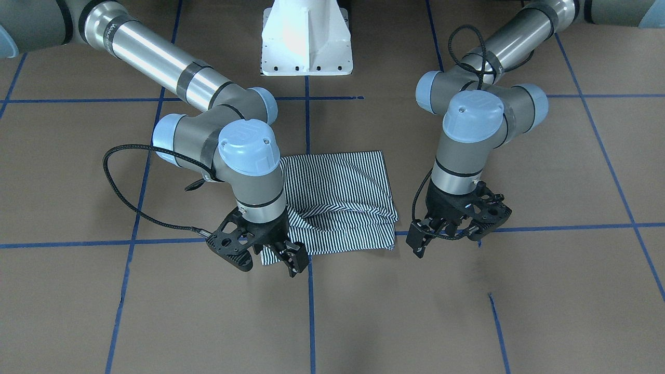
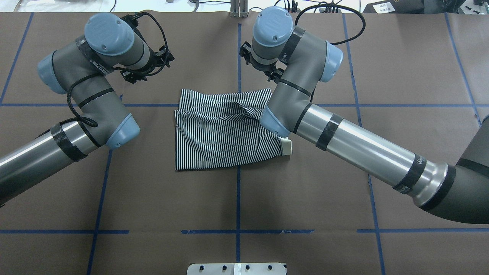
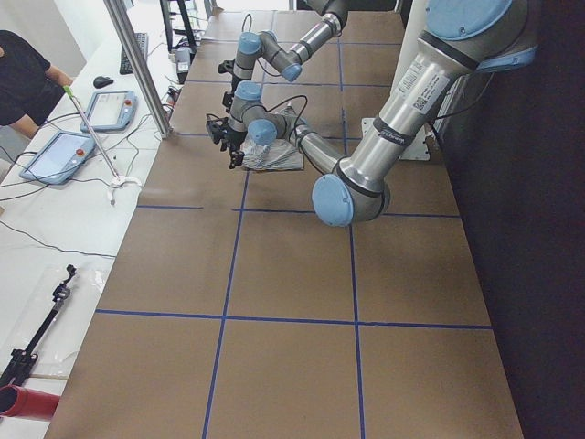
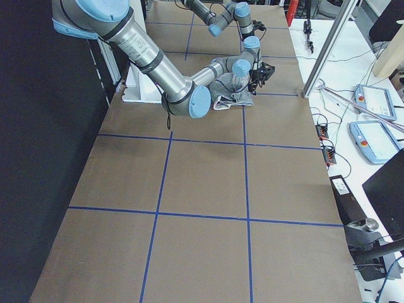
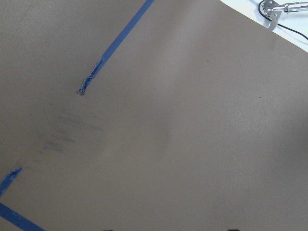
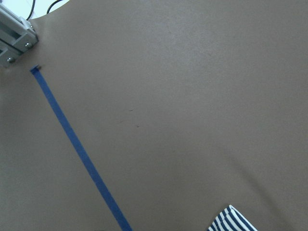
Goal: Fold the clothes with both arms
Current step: 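Lift the near edge with both grippers and fold it away from the robot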
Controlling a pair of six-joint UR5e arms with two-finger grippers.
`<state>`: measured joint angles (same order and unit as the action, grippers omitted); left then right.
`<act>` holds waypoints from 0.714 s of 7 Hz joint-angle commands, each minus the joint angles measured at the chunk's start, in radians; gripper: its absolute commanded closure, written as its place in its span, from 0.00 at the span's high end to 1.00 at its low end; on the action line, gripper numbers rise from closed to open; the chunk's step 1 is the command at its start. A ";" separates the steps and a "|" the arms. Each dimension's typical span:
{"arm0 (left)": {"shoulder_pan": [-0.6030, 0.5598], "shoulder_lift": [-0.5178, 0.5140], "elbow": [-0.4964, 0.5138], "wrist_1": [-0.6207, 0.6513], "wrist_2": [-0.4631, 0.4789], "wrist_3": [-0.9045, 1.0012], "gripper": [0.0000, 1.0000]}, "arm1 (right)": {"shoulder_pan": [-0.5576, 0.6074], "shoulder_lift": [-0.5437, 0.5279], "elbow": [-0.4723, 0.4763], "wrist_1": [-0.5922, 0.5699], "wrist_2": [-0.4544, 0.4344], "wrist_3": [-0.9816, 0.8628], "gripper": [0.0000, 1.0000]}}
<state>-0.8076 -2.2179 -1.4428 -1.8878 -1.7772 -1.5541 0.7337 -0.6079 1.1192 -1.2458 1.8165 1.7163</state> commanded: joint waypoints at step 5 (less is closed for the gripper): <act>-0.055 0.101 -0.156 0.059 -0.082 0.152 1.00 | -0.138 0.057 0.096 -0.406 -0.046 -0.501 1.00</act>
<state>-0.8569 -2.1295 -1.5897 -1.8308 -1.8540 -1.4111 0.6293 -0.5707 1.2151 -1.5769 1.7952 1.3144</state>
